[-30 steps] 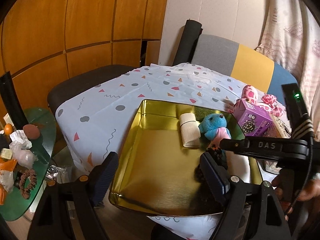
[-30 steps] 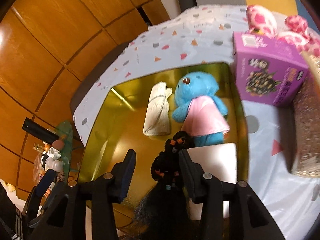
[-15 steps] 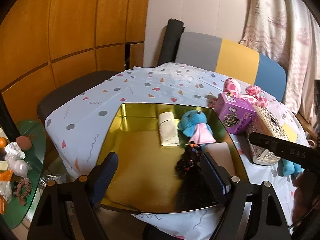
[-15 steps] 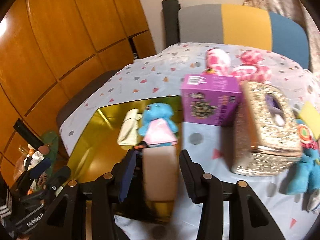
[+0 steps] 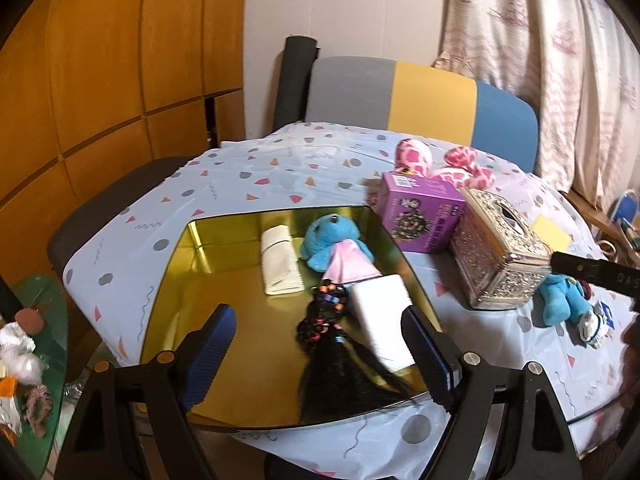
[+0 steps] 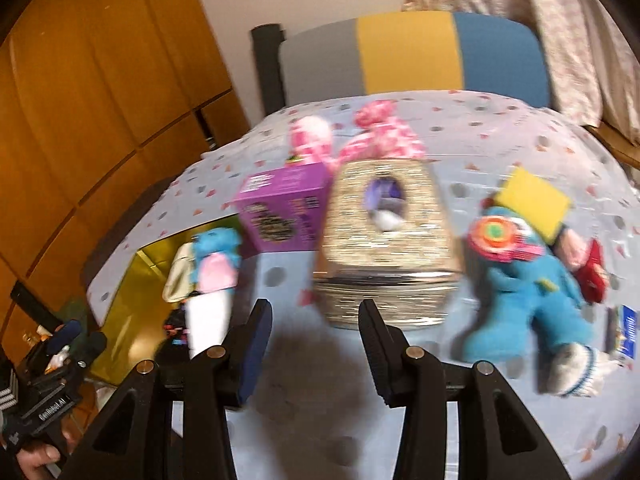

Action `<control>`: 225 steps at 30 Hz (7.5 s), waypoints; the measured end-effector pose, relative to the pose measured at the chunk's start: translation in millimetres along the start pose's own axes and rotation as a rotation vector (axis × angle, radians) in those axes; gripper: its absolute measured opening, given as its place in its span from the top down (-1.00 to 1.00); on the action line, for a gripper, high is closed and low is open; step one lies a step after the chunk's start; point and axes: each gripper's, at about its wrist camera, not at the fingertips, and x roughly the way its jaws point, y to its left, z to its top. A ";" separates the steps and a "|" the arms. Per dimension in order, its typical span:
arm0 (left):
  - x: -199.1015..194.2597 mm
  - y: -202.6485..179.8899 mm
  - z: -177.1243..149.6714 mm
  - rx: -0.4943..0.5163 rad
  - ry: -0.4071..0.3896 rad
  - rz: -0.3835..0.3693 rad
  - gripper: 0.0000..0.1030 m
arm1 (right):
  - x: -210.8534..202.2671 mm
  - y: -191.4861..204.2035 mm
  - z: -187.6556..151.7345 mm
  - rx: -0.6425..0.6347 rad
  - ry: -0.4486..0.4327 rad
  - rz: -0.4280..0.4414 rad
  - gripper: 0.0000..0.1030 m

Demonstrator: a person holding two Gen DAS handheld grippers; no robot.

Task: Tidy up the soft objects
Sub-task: 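Carry the black doll into the gold tray and open the right tool, then move the left tool to the large blue lollipop plush and grasp it, then lift the blue plush with the left tool while the right tool grasps the yellow sponge, then carry the blue plush into the gold tray and open the left tool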

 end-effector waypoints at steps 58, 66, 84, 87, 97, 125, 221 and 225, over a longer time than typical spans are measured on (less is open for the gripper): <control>110.2 -353.5 -4.8 0.553 0.284 -0.521 -0.57 | -116.3 -279.7 -59.6 0.717 -0.339 -0.325 0.08; 144.1 -396.8 -20.3 0.666 0.326 -0.448 -0.49 | -115.3 -282.3 -61.3 0.732 -0.341 -0.291 0.08; 165.1 -410.4 -28.6 0.660 0.299 -0.340 0.25 | -114.9 -287.3 -63.1 0.760 -0.346 -0.282 0.08; 150.0 -400.9 -30.4 0.690 0.264 -0.378 0.26 | -114.4 -286.8 -62.2 0.752 -0.343 -0.289 0.08; 86.6 -321.0 -60.4 0.743 0.230 -0.485 0.26 | -113.3 -284.8 -60.7 0.735 -0.333 -0.314 0.08; 74.8 -208.1 -93.3 0.534 0.296 -0.531 -0.51 | -4.1 -207.1 -8.4 0.279 0.170 -0.271 0.08; -12.0 -55.9 6.2 0.141 -0.001 -0.295 0.15 | 93.2 -148.6 -37.2 -0.165 0.331 -0.244 -0.37; -1.0 -15.4 14.2 0.089 0.023 -0.236 0.15 | 91.8 -147.9 -37.4 -0.169 0.332 -0.245 -0.37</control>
